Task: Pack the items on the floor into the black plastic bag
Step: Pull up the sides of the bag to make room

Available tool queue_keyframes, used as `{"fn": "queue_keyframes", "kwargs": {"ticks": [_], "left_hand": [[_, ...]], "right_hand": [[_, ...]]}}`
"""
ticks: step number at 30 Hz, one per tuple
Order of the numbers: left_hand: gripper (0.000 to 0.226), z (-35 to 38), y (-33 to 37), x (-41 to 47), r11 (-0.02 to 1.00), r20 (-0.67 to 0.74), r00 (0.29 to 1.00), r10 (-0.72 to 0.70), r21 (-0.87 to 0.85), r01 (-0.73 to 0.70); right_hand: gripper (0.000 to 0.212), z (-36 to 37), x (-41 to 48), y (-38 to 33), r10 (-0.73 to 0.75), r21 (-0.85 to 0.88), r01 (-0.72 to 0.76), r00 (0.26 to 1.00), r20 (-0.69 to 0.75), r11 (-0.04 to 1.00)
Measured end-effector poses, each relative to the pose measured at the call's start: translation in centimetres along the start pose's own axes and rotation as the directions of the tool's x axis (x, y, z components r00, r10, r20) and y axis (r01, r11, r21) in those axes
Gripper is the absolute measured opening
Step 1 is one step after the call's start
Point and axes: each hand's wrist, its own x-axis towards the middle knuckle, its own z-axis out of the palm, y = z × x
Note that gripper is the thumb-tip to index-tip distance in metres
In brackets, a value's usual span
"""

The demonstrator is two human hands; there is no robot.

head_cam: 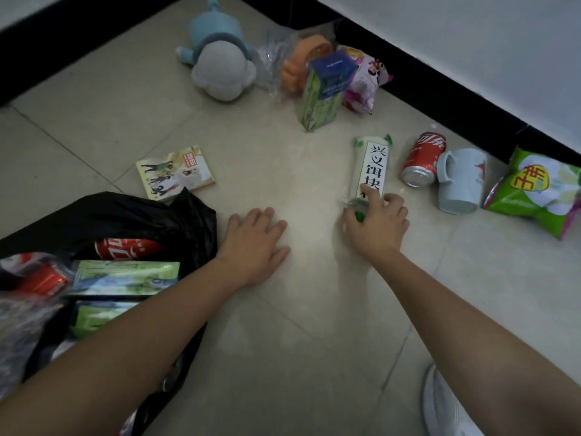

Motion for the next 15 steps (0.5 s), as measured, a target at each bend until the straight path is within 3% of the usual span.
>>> {"fn": "queue_keyframes", "kwargs": {"ticks": [3,6,11,13,15], "left_hand": [[0.063,-1.7,-1.9,1.4,0.991,-0.160,0.982,-0.103,-0.100,0.088],[0.073,-3.4,-5.2,3.1,0.971,-0.181,0.957,-0.226,-0.115,0.208],[0.103,-5.2,-12.3,4.4,0.854,0.010,0.881,-0.473,-0.241,0.462],[0.107,-4.7,-13.9,4.2,0.857,0.124,0.877,-0.464,-0.188,0.480],[0.104,-3.9,-14.6,3.9,0.881,0.141,0.899,-0.415,-0.184,0.436]], "right_hand": [[0.054,-0.1,1.5,-0.5,0.045,0.033,-0.045,0.999,-0.007,0.998],[0.051,0.3,3.1,-2.0,0.103,0.124,-0.111,0.992,0.072,0.986],[0.048,0.4,0.6,-2.5,0.020,0.181,-0.038,0.995,0.101,0.983],[0.059,0.4,-1.7,-2.3,-0.066,0.186,0.042,0.990,0.125,0.982],[0.071,0.4,-3.9,-2.5,-0.160,0.185,0.129,0.973,0.166,0.974]]}}
